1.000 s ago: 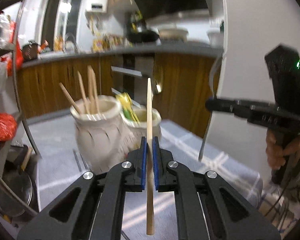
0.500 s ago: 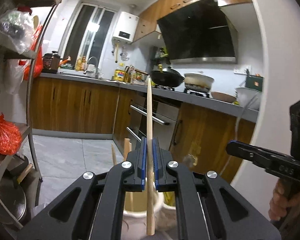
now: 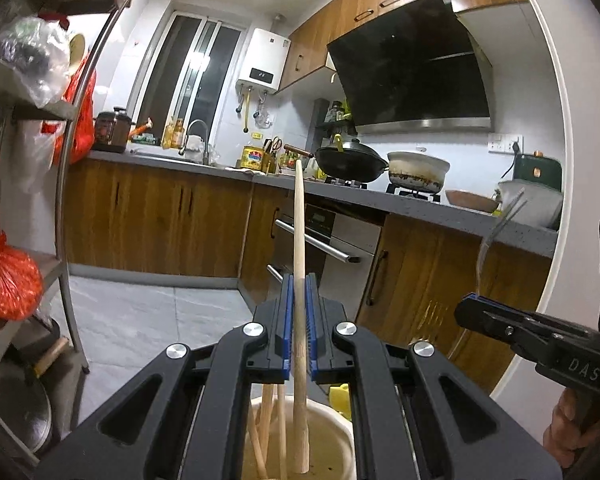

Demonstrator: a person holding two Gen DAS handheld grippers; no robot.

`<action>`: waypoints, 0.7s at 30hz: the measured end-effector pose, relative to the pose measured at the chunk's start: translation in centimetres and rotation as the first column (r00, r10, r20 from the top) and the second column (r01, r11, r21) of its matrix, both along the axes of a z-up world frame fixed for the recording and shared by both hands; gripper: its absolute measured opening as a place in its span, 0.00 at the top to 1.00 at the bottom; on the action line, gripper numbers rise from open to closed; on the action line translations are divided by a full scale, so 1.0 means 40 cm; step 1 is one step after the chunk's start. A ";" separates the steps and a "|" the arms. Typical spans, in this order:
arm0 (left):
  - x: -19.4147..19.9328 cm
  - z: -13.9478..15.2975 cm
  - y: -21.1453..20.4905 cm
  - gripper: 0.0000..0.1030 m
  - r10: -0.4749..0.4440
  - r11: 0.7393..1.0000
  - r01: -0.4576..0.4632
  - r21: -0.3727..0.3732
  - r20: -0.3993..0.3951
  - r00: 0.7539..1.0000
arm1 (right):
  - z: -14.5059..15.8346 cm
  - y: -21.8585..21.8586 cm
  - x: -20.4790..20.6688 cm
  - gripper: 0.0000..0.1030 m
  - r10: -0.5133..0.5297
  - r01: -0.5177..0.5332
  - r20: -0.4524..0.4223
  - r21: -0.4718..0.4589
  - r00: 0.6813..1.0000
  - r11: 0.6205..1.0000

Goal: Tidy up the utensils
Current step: 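Release chopstick into tall pot with left tool while right tool drops fork in short pot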

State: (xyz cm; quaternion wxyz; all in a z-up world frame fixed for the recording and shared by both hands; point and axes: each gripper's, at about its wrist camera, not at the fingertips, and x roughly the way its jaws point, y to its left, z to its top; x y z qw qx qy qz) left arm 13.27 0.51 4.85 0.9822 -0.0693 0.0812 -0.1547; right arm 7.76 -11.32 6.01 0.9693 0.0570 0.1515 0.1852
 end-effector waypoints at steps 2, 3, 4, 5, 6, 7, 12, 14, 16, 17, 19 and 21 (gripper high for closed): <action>-0.007 -0.005 -0.008 0.95 0.007 1.000 -0.007 0.026 0.018 1.000 | -0.014 0.008 0.010 0.94 0.004 -0.004 -0.011 -0.008 1.000 1.000; -0.013 -0.006 -0.014 0.95 0.001 0.999 -0.003 0.044 0.025 1.000 | -0.019 0.013 0.012 0.94 0.006 -0.006 -0.016 -0.012 1.000 1.000; -0.018 -0.005 -0.020 0.95 -0.004 0.998 0.002 0.057 0.029 1.000 | -0.025 0.017 0.011 0.94 0.008 -0.009 -0.021 -0.016 1.000 1.000; -0.024 -0.006 -0.024 0.95 -0.007 0.998 0.005 0.069 0.033 0.999 | -0.033 0.021 0.014 0.94 0.012 -0.012 -0.028 -0.021 1.000 1.000; -0.031 -0.007 -0.028 0.95 -0.014 0.997 0.010 0.083 0.037 0.999 | -0.041 0.025 0.017 0.94 0.016 -0.017 -0.039 -0.026 0.999 0.999; -0.035 -0.008 -0.030 0.95 -0.019 0.995 0.015 0.094 0.038 0.999 | -0.048 0.027 0.019 0.94 0.023 -0.024 -0.049 -0.029 0.999 0.999; -0.054 -0.014 -0.019 0.94 -0.031 0.992 0.026 0.124 0.034 0.999 | -0.077 0.033 0.025 0.94 0.035 -0.039 -0.093 -0.040 0.995 0.998; -0.063 -0.015 -0.012 0.94 -0.033 0.990 0.028 0.135 0.029 0.999 | -0.086 0.034 0.027 0.94 0.043 -0.048 -0.111 -0.039 0.993 0.998; -0.067 -0.015 -0.006 0.94 -0.031 0.990 0.027 0.141 0.024 0.999 | -0.095 0.034 0.027 0.94 0.051 -0.056 -0.127 -0.041 0.991 0.998; -0.070 -0.016 -0.002 0.94 -0.030 0.989 0.027 0.144 0.019 0.999 | -0.098 0.034 0.028 0.94 0.053 -0.060 -0.133 -0.042 0.990 0.997; -0.076 -0.017 0.000 0.94 -0.030 0.988 0.028 0.154 0.011 0.999 | -0.103 0.037 0.029 0.94 0.058 -0.065 -0.146 -0.046 0.988 0.997; -0.083 -0.017 0.003 0.94 -0.030 0.986 0.028 0.165 0.009 1.000 | -0.112 0.040 0.031 0.94 0.062 -0.071 -0.164 -0.052 0.985 0.996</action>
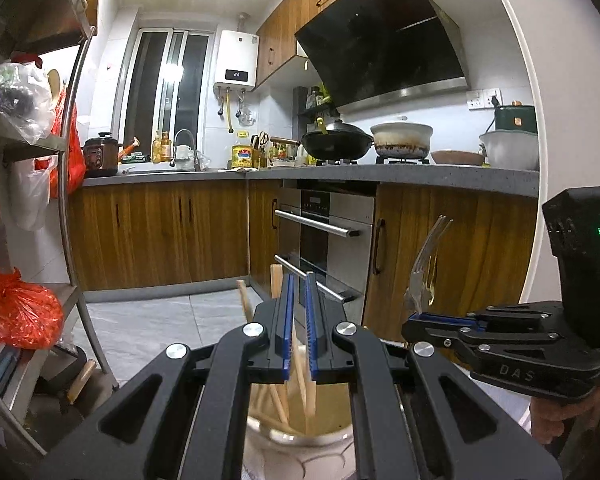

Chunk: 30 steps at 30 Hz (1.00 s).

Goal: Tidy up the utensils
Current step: 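Release chopstick into tall pot with left tool while right tool drops fork in short pot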

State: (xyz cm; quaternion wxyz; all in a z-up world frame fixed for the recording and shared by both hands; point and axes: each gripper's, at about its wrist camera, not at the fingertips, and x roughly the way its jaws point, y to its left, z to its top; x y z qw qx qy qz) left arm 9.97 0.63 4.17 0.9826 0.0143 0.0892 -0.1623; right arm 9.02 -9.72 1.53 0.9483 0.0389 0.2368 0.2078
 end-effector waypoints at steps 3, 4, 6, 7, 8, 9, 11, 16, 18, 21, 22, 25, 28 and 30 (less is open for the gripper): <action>-0.017 0.003 0.004 0.94 -0.004 1.000 0.004 0.015 -0.002 1.000 | -0.015 0.006 0.005 0.94 0.008 -0.009 -0.034 -0.015 0.999 1.000; -0.021 0.002 0.006 0.94 -0.003 1.000 0.003 0.021 -0.001 1.000 | -0.019 0.006 0.007 0.94 0.009 -0.009 -0.041 -0.019 0.999 1.000; -0.026 0.003 0.006 0.94 -0.006 1.000 0.006 0.029 -0.005 1.000 | -0.029 0.010 0.015 0.94 0.000 -0.001 -0.063 -0.027 0.998 1.000; -0.027 0.003 0.006 0.94 -0.005 1.000 0.006 0.031 -0.006 1.000 | -0.033 0.010 0.018 0.94 -0.004 0.002 -0.074 -0.027 0.997 1.000; -0.028 0.001 0.007 0.94 -0.005 1.000 0.006 0.031 -0.007 1.000 | -0.038 0.011 0.024 0.94 -0.007 0.004 -0.087 -0.026 0.996 1.000; -0.028 0.001 0.008 0.94 -0.005 1.000 0.005 0.031 -0.011 1.000 | -0.042 0.013 0.028 0.94 -0.008 0.006 -0.099 -0.025 0.995 1.000; -0.029 0.001 0.011 0.94 -0.004 1.000 0.004 0.028 -0.011 1.000 | -0.050 0.019 0.037 0.94 -0.008 0.004 -0.121 -0.034 0.993 0.999; -0.029 0.003 0.017 0.94 -0.002 1.000 0.002 0.018 -0.014 1.000 | -0.063 0.021 0.051 0.94 -0.037 0.029 -0.142 -0.056 0.989 0.998; -0.029 0.002 0.018 0.94 -0.006 1.000 0.006 0.016 -0.018 1.000 | -0.065 0.018 0.054 0.94 -0.042 0.034 -0.147 -0.054 0.988 0.998; -0.029 0.002 0.017 0.94 -0.006 1.000 0.007 0.018 -0.020 1.000 | -0.062 0.016 0.054 0.87 -0.036 0.029 -0.147 -0.049 0.988 0.998; -0.029 0.003 0.017 0.94 -0.006 1.000 0.007 0.018 -0.020 1.000 | -0.060 0.014 0.052 0.83 -0.037 0.030 -0.143 -0.050 0.989 0.998; -0.031 0.004 0.018 0.94 -0.007 1.000 0.007 0.014 -0.017 1.000 | -0.047 0.004 0.037 0.76 -0.043 0.037 -0.123 -0.046 0.992 0.998; -0.041 0.010 0.019 0.94 -0.010 1.000 0.010 0.014 -0.016 1.000 | -0.034 -0.009 0.012 0.73 -0.051 0.047 -0.098 -0.042 0.994 0.998; -0.054 0.014 0.020 0.94 -0.013 1.000 0.013 0.004 -0.016 1.000 | -0.024 -0.018 -0.006 0.72 -0.059 0.056 -0.078 -0.039 0.995 0.998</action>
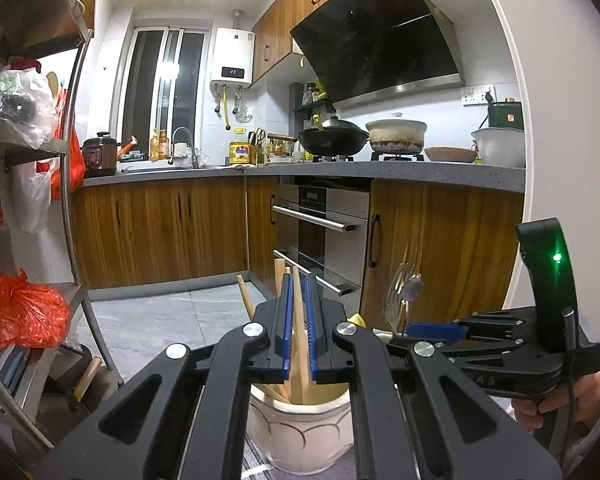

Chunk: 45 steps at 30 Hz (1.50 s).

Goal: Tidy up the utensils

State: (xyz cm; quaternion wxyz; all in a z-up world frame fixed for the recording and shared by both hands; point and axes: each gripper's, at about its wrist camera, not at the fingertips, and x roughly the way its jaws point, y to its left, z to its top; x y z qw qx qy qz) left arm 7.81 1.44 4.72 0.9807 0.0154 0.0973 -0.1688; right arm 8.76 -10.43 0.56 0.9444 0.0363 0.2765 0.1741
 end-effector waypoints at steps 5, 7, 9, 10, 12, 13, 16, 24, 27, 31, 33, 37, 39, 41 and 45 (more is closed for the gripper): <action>-0.045 -0.001 0.011 0.94 -0.004 1.000 0.004 -0.002 -0.036 0.999 | 0.007 -0.033 -0.065 0.73 -0.003 0.003 0.025 0.008 1.000 1.000; -0.065 -0.014 0.011 0.94 -0.006 1.000 0.006 0.007 -0.067 0.998 | -0.003 -0.046 -0.095 0.73 0.001 -0.001 0.021 0.007 1.000 1.000; -0.087 -0.032 0.010 0.94 -0.007 1.000 0.009 0.018 -0.096 0.995 | -0.010 -0.053 -0.115 0.73 0.007 -0.007 0.020 0.001 1.000 1.000; -0.096 -0.042 0.009 0.94 -0.009 1.000 0.012 0.022 -0.111 0.994 | -0.014 -0.055 -0.125 0.73 0.010 -0.010 0.018 -0.003 1.000 1.000; -0.115 -0.066 0.007 0.94 -0.010 0.999 0.016 0.033 -0.147 0.989 | -0.028 -0.060 -0.147 0.73 0.014 -0.013 0.015 -0.015 1.000 1.000; -0.124 -0.077 0.004 0.94 -0.009 0.999 0.016 0.039 -0.158 0.987 | -0.033 -0.061 -0.154 0.73 0.015 -0.015 0.016 -0.019 1.000 1.000; -0.147 -0.108 0.004 0.94 -0.004 0.998 0.015 0.057 -0.185 0.983 | -0.045 -0.063 -0.179 0.73 0.013 -0.012 0.033 -0.036 0.999 0.999; -0.173 -0.162 0.019 0.51 0.050 0.998 -0.037 0.059 -0.228 0.972 | -0.067 -0.075 -0.225 0.43 -0.020 0.034 0.146 -0.096 0.989 0.995; -0.178 -0.168 0.023 0.41 0.062 0.997 -0.051 0.055 -0.230 0.971 | -0.076 -0.081 -0.235 0.30 -0.030 0.052 0.173 -0.123 0.984 0.991; -0.185 -0.176 0.020 0.28 0.083 0.996 -0.072 0.061 -0.220 0.972 | -0.080 -0.094 -0.236 0.21 -0.041 0.064 0.192 -0.116 0.980 0.991; -0.185 -0.180 0.016 0.23 0.094 0.994 -0.079 0.076 -0.211 0.973 | -0.083 -0.099 -0.237 0.16 -0.045 0.070 0.204 -0.116 0.978 0.991; -0.183 -0.190 0.014 0.18 0.099 0.993 -0.084 0.079 -0.217 0.971 | -0.081 -0.100 -0.245 0.11 -0.045 0.071 0.232 -0.106 0.972 0.992; -0.182 -0.188 0.013 0.16 0.102 0.993 -0.087 0.078 -0.216 0.971 | -0.080 -0.097 -0.250 0.09 -0.036 0.064 0.243 -0.108 0.969 0.992; -0.184 -0.187 0.013 0.12 0.099 0.994 -0.086 0.070 -0.211 0.972 | -0.078 -0.095 -0.255 0.06 -0.031 0.060 0.253 -0.109 0.967 0.992; -0.186 -0.187 0.010 0.08 0.109 0.992 -0.094 0.078 -0.208 0.972 | -0.078 -0.100 -0.253 0.05 -0.030 0.056 0.247 -0.098 0.969 0.994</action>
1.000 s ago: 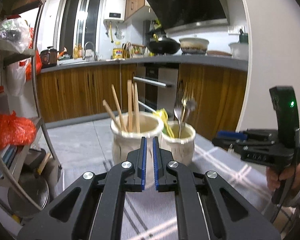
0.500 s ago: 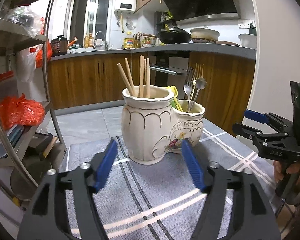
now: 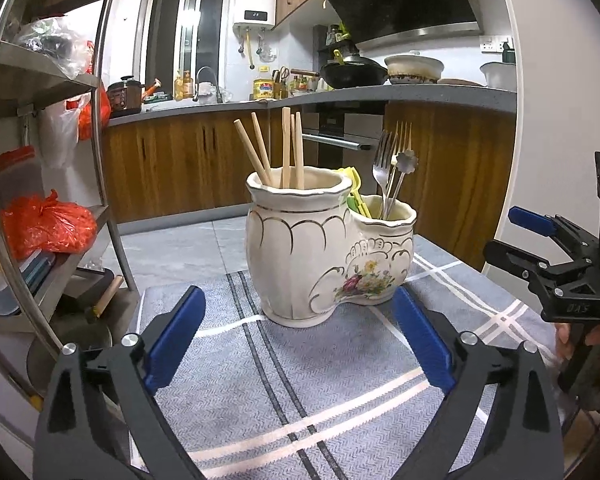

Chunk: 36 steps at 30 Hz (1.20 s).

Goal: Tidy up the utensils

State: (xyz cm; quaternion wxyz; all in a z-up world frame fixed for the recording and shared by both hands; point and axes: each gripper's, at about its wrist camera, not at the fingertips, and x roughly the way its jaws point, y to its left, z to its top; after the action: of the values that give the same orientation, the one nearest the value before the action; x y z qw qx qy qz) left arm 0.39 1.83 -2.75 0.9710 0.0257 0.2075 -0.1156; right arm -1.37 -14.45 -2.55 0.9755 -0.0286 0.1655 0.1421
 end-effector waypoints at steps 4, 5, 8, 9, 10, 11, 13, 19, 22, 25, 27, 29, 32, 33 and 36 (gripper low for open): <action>-0.005 0.002 0.001 0.06 0.008 1.000 -0.008 -0.003 0.007 1.000 | 0.000 -0.013 -0.003 0.05 -0.014 0.014 0.004 0.021 1.000 1.000; -0.006 0.003 0.003 0.06 0.010 1.000 -0.010 -0.007 0.010 1.000 | 0.001 -0.016 -0.006 0.05 -0.016 0.015 0.011 0.028 1.000 0.999; -0.006 0.004 0.008 0.06 0.019 1.000 -0.019 -0.015 0.012 1.000 | 0.002 -0.020 -0.010 0.05 -0.015 0.014 0.020 0.038 1.000 0.999; -0.004 0.003 0.009 0.06 0.025 1.000 -0.025 -0.015 0.008 1.000 | 0.002 -0.021 -0.010 0.05 -0.015 0.014 0.022 0.040 1.000 0.999; -0.003 0.003 0.010 0.06 0.026 1.000 -0.026 -0.015 0.006 1.000 | 0.002 -0.022 -0.010 0.05 -0.015 0.014 0.022 0.041 1.000 0.999; -0.002 0.003 0.010 0.06 0.028 1.000 -0.028 -0.015 0.005 1.000 | 0.002 -0.022 -0.011 0.05 -0.015 0.014 0.023 0.042 1.000 0.999; -0.003 0.003 0.009 0.06 0.032 0.999 -0.032 -0.013 0.007 0.999 | 0.002 -0.022 -0.011 0.05 -0.015 0.014 0.023 0.041 1.000 0.999; -0.009 0.005 0.009 0.06 0.029 1.000 -0.029 -0.008 0.018 0.999 | 0.002 -0.022 -0.011 0.05 -0.015 0.015 0.023 0.041 1.000 0.999; -0.010 0.005 0.010 0.05 0.023 1.000 -0.022 -0.011 0.020 1.000 | 0.002 -0.022 -0.011 0.05 -0.015 0.014 0.023 0.041 1.000 0.999; -0.013 0.006 0.010 0.05 0.025 1.000 -0.024 -0.010 0.026 0.999 | 0.002 -0.022 -0.011 0.05 -0.015 0.014 0.023 0.041 1.000 0.999; -0.015 0.007 0.007 0.06 0.025 1.000 -0.025 -0.006 0.030 0.999 | 0.001 -0.022 -0.011 0.05 -0.015 0.014 0.023 0.041 1.000 0.999; -0.016 0.007 0.007 0.05 0.024 1.000 -0.024 -0.003 0.032 0.999 | 0.002 -0.023 -0.011 0.05 -0.015 0.014 0.023 0.042 1.000 0.999; -0.016 0.007 0.008 0.05 0.026 1.000 -0.026 -0.003 0.030 0.999 | 0.001 -0.022 -0.011 0.05 -0.015 0.014 0.023 0.041 1.000 0.999; -0.016 0.007 0.008 0.05 0.027 1.000 -0.027 -0.004 0.029 0.999 | 0.001 -0.022 -0.011 0.05 -0.015 0.014 0.023 0.041 1.000 0.999; -0.015 0.006 0.008 0.05 0.030 1.000 -0.030 -0.004 0.028 0.999 | 0.001 -0.022 -0.011 0.05 -0.015 0.014 0.023 0.041 1.000 0.999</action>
State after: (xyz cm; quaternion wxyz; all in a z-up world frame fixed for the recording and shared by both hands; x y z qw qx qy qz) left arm -0.23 2.13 -2.50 0.9755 0.0225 0.1941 -0.1012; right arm -1.81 -15.34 -2.50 0.9787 -0.0090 0.1515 0.1380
